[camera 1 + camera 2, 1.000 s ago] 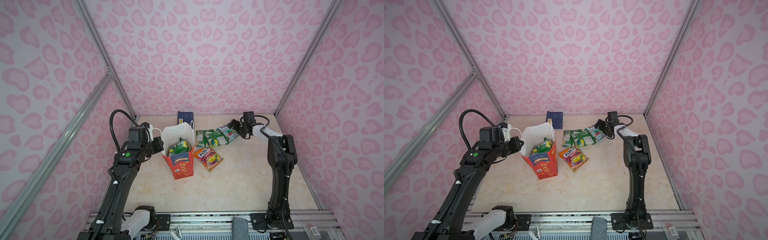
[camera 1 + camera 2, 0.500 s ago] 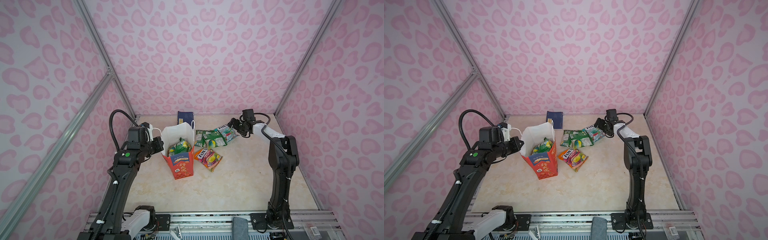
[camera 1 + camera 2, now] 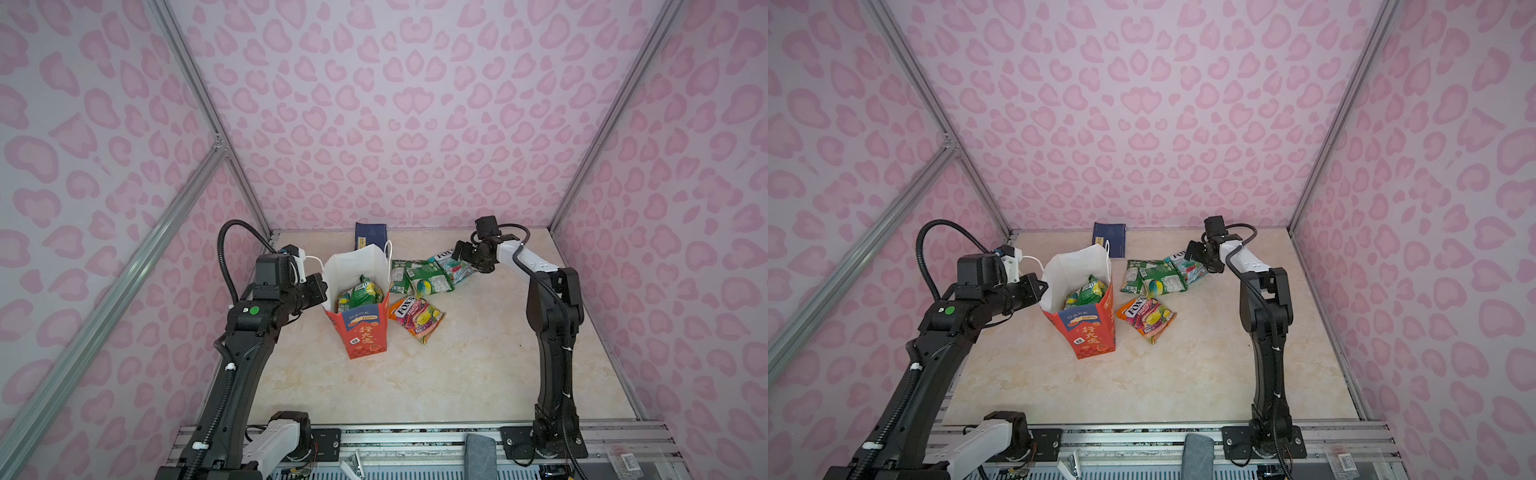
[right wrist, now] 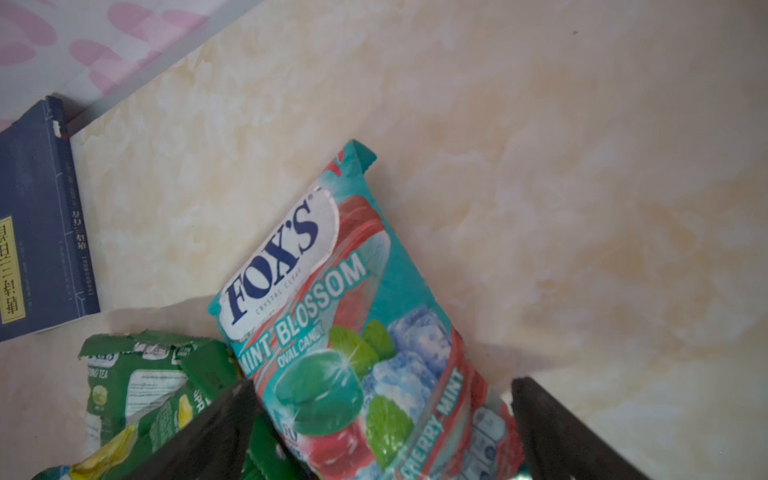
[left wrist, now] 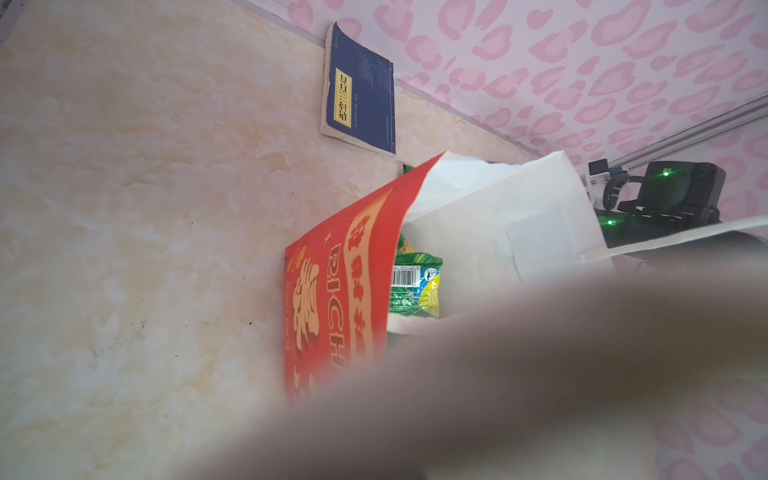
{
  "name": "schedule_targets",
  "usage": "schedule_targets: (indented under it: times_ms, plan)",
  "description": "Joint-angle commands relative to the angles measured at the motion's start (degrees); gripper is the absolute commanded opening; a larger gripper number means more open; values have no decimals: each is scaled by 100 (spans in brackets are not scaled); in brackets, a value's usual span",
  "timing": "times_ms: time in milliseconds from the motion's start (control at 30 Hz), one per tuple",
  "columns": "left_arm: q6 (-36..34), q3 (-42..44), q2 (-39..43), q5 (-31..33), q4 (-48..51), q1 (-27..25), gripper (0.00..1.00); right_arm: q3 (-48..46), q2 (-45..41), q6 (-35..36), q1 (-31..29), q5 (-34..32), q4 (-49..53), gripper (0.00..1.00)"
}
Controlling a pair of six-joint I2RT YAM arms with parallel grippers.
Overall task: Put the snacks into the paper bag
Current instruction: 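Lower the right gripper and close it on the Mint Blossom packet, then lift the Mint Blossom packet off the table with the right gripper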
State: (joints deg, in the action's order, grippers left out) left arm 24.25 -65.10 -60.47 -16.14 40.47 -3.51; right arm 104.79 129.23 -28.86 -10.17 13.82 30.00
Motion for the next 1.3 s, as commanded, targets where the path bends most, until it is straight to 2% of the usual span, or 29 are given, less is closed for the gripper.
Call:
schedule_targets:
  times_ms: [0, 467, 567, 633, 833, 967, 1167, 1267]
  plan:
    - [25, 9, 70, -74, -299, 24, 3, -41, 53, 121, -29, 30, 206, 96]
    - [18, 17, 121, -109, -312, 44, 3, -453, -79, 182, -46, -494, 535, 80]
    - [21, 15, 122, -117, -327, 50, 3, -642, -223, 148, -38, -393, 380, 71]
    - [18, 15, 123, -126, -320, 49, 3, -773, -350, 129, -37, -303, 254, 62]
    - [19, 15, 143, -153, -330, 61, 3, -1298, -695, 23, -35, -46, -134, 26]
    - [19, 24, 145, -170, -345, 70, 3, -1877, -1095, -101, -24, 24, -558, 11]
    - [20, 24, 145, -223, -354, 76, 3, -2547, -1952, -246, -11, -42, -832, 1]
    - [25, 33, 160, -223, -356, 74, 3, -2760, -2365, -298, -11, -99, -859, 0]
